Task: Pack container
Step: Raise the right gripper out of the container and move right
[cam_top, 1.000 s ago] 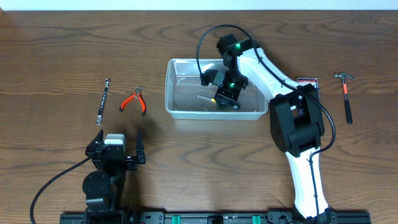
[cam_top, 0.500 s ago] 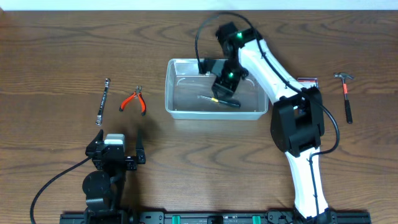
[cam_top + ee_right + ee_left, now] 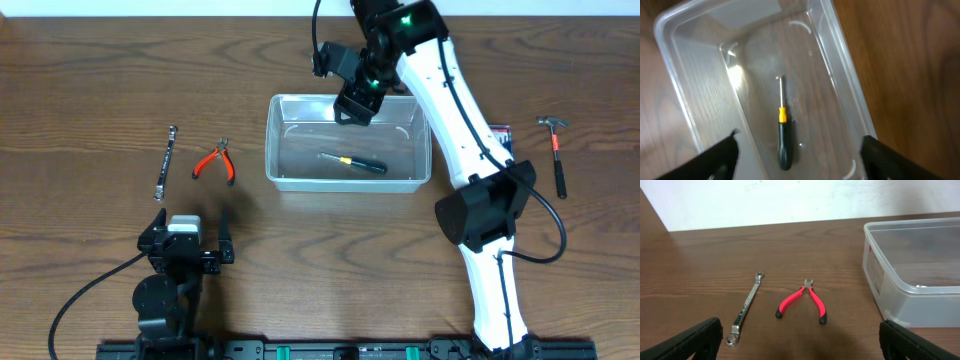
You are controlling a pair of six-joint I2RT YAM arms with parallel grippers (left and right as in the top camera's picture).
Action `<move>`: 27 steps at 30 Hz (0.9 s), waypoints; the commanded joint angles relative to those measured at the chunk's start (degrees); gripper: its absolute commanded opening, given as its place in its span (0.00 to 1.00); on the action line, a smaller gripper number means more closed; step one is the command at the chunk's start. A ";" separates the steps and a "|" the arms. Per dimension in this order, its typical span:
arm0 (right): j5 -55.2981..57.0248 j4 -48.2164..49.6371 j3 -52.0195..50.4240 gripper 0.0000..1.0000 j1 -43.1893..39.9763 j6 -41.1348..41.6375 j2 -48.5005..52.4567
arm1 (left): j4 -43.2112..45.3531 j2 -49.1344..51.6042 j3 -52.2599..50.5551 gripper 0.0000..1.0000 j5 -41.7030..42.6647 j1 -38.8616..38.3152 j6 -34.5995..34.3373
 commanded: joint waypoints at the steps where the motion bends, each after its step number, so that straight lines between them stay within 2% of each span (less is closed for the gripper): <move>1: -0.87 -1.68 4.26 0.85 -0.52 0.13 0.26 | -0.46 -0.35 -1.44 0.98 -0.44 0.24 -0.07; 9: -4.33 -10.60 8.11 0.98 -2.75 -4.42 -1.70 | -0.46 -0.35 -1.44 0.98 -0.44 0.24 -0.07; 16: -3.78 -11.04 8.09 0.99 -9.09 -2.51 -4.96 | -0.46 -0.35 -1.44 0.98 -0.44 0.24 -0.07; 19: -0.63 -9.94 8.09 0.99 -12.48 2.93 -6.05 | -0.46 -0.35 -1.44 0.98 -0.44 0.24 -0.07; 27: 12.66 -7.85 8.11 0.99 -23.04 26.93 -8.52 | -0.46 -0.35 -1.44 0.98 -0.44 0.24 -0.07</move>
